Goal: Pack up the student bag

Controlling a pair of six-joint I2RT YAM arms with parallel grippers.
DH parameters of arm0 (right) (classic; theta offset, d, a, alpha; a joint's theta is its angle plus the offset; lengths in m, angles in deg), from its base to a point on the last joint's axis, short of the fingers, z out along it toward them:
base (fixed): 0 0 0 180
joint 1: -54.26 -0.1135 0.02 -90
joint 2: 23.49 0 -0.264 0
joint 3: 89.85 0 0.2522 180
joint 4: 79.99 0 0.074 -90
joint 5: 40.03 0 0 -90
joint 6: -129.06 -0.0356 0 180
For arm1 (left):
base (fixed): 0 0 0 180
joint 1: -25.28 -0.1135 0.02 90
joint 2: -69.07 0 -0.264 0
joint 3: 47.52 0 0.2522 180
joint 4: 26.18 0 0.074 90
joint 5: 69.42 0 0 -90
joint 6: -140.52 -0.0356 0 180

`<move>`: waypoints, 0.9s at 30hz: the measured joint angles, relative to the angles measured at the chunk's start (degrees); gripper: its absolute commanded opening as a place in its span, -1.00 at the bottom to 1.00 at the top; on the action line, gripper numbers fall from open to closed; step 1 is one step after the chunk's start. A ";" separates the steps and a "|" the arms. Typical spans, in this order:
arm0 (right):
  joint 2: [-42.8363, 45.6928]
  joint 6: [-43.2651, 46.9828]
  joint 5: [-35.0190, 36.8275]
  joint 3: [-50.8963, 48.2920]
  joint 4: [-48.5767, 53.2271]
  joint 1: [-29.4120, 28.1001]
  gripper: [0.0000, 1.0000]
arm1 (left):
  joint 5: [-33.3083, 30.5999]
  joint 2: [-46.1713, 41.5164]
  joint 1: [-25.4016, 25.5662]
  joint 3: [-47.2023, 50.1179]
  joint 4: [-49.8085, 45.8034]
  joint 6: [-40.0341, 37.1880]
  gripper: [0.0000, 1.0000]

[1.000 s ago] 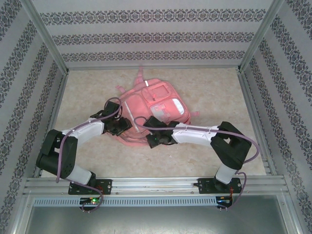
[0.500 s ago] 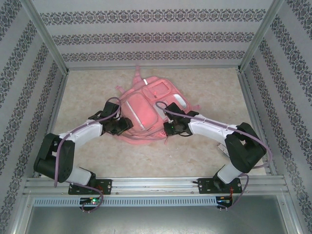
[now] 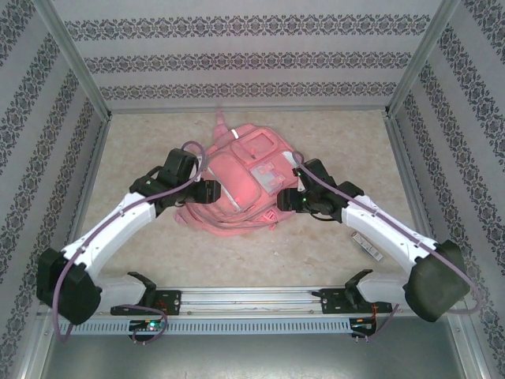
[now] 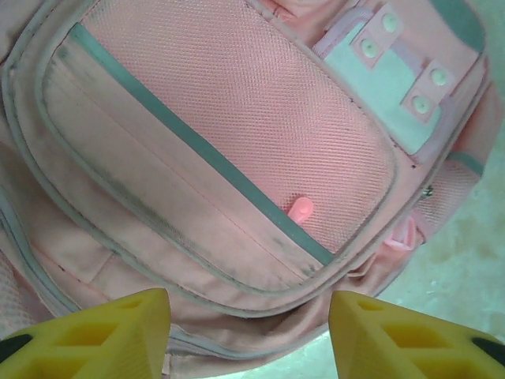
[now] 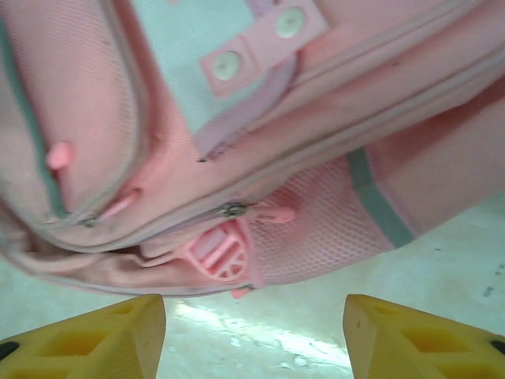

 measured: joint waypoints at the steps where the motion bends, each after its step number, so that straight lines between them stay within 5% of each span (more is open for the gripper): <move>1: 0.28 -0.24 -0.90 -0.37 -0.85 -0.02 0.35 | 0.07 1.88 0.00 -1.14 -0.48 -0.42 0.11; 7: -1.53 1.38 -8.09 -2.32 -7.80 -3.67 0.65 | 3.13 13.07 0.00 -4.37 -0.81 0.96 0.11; 13: -3.93 21.94 -12.31 -2.34 -11.67 -7.72 0.62 | 5.46 13.92 -2.34 -4.04 -0.81 8.11 0.11; 15: -4.02 33.38 -12.52 -3.17 -13.79 -10.23 0.52 | 6.36 13.81 -5.55 -3.48 -0.79 10.62 0.11; 20: -6.80 54.23 -13.51 -7.26 -21.88 -11.80 -0.13 | 12.13 13.07 -16.11 0.83 -0.61 16.39 0.09; 27: -15.34 61.99 -13.42 -9.40 -34.80 -6.25 -0.40 | 13.33 15.02 -18.97 -0.85 -0.57 17.07 0.04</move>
